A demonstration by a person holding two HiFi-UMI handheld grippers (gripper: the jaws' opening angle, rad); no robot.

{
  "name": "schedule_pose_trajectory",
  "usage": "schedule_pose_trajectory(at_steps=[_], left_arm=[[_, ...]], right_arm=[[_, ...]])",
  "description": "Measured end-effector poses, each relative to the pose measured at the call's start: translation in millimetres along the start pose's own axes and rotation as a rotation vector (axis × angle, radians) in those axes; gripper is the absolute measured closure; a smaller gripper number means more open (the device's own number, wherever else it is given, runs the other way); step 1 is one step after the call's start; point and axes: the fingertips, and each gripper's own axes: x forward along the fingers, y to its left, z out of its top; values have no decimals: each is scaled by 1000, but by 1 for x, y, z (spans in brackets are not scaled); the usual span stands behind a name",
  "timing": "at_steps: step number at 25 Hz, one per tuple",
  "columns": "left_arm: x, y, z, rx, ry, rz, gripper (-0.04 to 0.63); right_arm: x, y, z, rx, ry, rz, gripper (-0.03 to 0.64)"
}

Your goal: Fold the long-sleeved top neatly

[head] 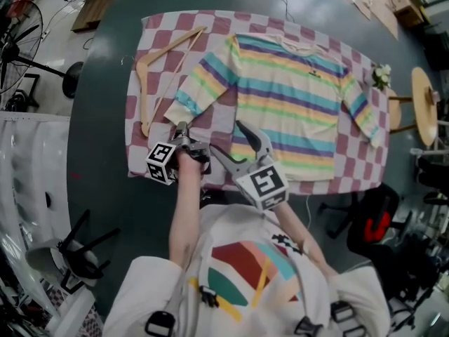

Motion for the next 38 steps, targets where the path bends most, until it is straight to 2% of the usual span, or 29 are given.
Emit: schedule_pose_trajectory(at_steps=[2,4,6,8,10,13,18,22,25,29,34,38], left_arm=[[3,-7,4,6,11,-23,446],[9,-8,9,0,17,-9,445],[13,-4,12,-2,24,36,521],[15,-5,14,51,31,65,551],[15,-18,18,151,25,54,560],[21,-65,28,340,-12,-15,563],[44,-183,31,680,-49,-185,563],[50,-276,11,976,-76,-322,563],[50,-320,-20,1158,-78,-388,563],[48,-347,-87,1383,-53,-438,563],[60,-341,-204,1698,29,-497,563],[75,-323,-306,1922,136,-519,563]], right_arm=[[-1,1,1,-10,22,6,288],[1,1,1,-23,38,7,288],[5,2,1,-28,44,4,288],[7,3,2,-25,45,1,288],[8,4,3,-12,35,-5,288],[6,3,4,-9,30,-7,288],[-9,-9,6,9,-16,-26,288],[-35,-28,1,42,-23,-57,288],[-53,-46,-9,77,-35,-93,288],[-75,-67,-20,119,-54,-136,288],[-110,-95,-36,171,-68,-197,288],[-148,-120,-62,236,-59,-257,288]])
